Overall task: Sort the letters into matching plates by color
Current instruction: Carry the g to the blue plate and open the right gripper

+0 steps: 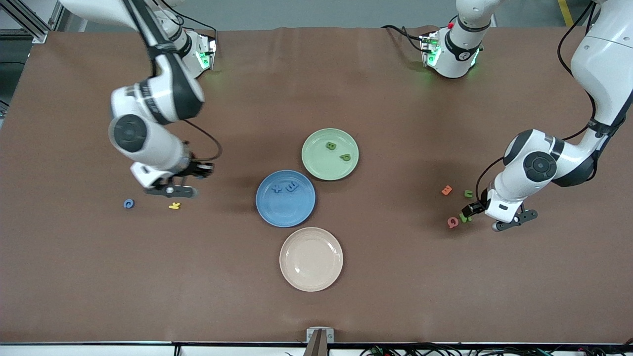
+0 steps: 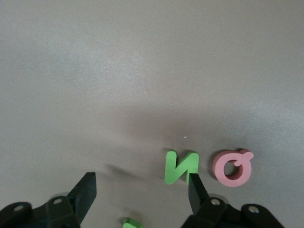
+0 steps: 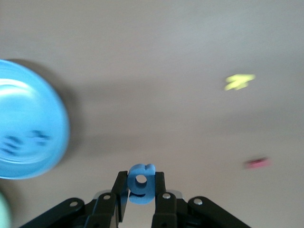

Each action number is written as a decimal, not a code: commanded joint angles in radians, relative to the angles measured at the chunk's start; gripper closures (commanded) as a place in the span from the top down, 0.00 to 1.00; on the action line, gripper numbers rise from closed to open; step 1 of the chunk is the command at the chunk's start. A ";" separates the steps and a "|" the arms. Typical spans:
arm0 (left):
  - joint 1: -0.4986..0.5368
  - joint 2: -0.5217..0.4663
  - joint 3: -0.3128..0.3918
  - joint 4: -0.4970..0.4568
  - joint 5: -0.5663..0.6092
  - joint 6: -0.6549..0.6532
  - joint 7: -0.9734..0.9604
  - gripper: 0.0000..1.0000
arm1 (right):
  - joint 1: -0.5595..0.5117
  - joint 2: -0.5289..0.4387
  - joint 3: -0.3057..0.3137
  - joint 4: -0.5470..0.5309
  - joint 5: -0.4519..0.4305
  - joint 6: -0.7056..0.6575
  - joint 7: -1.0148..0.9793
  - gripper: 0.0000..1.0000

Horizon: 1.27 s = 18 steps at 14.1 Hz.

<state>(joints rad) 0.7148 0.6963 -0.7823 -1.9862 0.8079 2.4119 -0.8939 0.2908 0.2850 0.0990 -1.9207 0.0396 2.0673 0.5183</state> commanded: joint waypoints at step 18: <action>-0.025 0.072 0.012 0.056 0.079 0.016 -0.003 0.82 | 0.286 0.536 -0.016 0.488 0.042 0.226 0.466 0.14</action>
<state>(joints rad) 0.6990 0.7611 -0.7766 -1.9430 0.8642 2.4185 -0.8936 0.5639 0.7915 0.0936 -1.4693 0.0739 2.2806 0.9706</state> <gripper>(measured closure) 0.181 0.731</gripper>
